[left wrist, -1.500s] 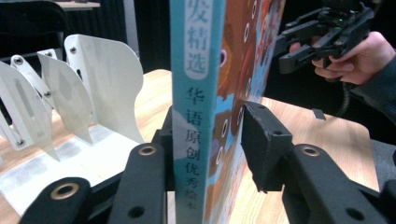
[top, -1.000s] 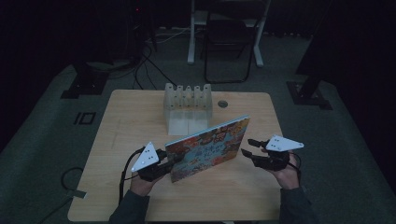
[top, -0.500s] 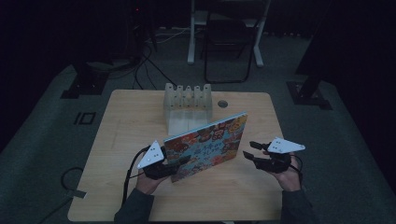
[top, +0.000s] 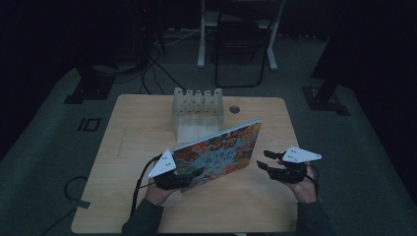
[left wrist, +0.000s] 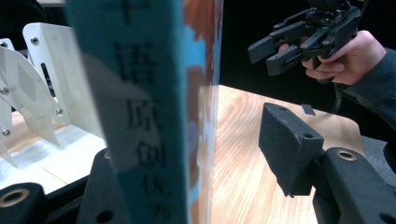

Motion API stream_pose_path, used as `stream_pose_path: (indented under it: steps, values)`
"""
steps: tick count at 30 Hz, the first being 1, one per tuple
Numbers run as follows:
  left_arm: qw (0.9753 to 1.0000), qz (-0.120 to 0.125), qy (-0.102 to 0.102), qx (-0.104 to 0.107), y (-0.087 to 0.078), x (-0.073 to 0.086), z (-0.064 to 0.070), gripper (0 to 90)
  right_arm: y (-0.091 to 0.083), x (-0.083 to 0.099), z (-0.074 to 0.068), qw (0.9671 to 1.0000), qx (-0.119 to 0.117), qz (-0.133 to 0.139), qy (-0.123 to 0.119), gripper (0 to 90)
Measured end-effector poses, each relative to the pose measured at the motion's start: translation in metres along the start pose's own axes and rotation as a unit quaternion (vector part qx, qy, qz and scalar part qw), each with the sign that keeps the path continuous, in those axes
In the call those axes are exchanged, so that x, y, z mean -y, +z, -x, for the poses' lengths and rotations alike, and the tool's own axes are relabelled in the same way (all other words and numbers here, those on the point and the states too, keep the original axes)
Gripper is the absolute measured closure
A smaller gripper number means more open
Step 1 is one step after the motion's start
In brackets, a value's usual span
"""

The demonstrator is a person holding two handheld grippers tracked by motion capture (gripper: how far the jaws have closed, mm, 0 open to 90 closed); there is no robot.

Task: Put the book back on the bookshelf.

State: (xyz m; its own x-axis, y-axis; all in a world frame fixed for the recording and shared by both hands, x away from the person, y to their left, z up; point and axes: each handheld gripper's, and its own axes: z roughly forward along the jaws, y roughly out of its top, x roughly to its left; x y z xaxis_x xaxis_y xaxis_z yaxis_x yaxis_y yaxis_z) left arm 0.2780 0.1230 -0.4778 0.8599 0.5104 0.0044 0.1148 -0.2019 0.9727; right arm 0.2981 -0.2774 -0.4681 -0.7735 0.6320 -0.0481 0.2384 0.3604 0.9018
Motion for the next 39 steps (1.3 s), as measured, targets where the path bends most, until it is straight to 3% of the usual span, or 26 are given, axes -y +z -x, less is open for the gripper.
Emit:
stream_pose_path:
  steps: [7,16,21,30,39]
  values:
    - [1.0000,0.004,0.008,-0.001,0.003,0.000,0.003,52.0,-0.001,0.006,0.001,1.0000,0.002,-0.002,0.008,49.2]
    - [0.9995,0.006,0.021,-0.024,0.004,0.000,0.008,71.2,0.000,0.018,0.002,0.9998,0.003,-0.011,0.017,49.2]
    - [0.9990,0.014,0.029,-0.031,0.006,0.001,0.016,76.0,0.000,0.024,0.001,0.9996,0.003,-0.017,0.023,49.2]
    - [0.9983,0.027,0.027,-0.045,0.012,0.003,0.029,78.9,-0.002,0.032,0.003,0.9993,0.007,-0.021,0.031,49.2]
    - [0.9982,0.055,0.004,-0.025,0.019,0.008,0.029,70.9,-0.002,0.045,0.001,0.9987,0.007,-0.032,0.040,49.1]
